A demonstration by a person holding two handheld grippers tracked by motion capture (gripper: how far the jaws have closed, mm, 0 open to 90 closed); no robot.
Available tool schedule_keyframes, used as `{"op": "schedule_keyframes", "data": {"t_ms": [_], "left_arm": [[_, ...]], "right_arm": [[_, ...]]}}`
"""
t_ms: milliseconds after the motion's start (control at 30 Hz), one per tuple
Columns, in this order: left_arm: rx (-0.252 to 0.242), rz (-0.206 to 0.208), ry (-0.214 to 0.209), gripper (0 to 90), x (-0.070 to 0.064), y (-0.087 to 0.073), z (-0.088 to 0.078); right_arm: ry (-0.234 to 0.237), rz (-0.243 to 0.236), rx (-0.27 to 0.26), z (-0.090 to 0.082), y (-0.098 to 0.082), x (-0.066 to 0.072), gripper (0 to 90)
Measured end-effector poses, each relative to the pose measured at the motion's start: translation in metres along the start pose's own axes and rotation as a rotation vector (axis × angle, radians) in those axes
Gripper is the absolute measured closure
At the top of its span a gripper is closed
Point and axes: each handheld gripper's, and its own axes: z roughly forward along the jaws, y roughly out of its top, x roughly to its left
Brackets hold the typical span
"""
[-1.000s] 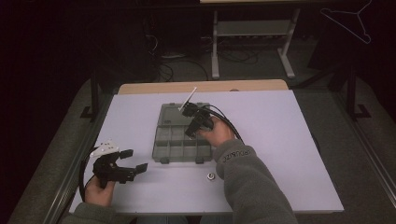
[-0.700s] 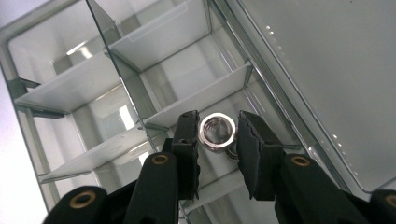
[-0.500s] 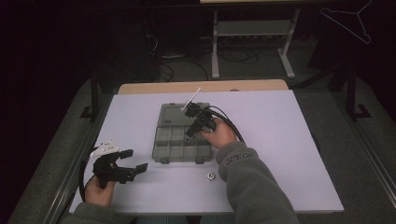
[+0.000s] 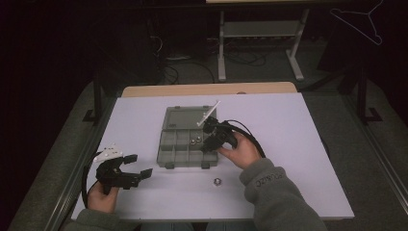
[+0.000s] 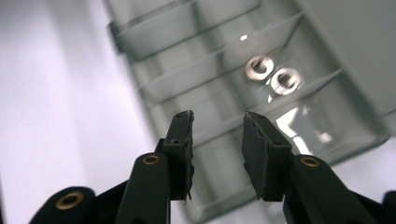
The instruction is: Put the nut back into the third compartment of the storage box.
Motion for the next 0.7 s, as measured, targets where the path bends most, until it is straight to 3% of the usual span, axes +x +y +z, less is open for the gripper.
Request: {"op": "schedule_keyframes", "data": {"t_ms": [400,700], "left_arm": [[0.005,0.005,0.004,12.8,0.000,0.000,0.000],[0.002,0.004,0.005,12.8,0.000,0.000,0.000]], "right_arm": [[0.007,-0.033,-0.008,-0.011,-0.043,0.037,58.5],[0.024,-0.005,0.030,0.005,-0.071,0.049,58.4]]}}
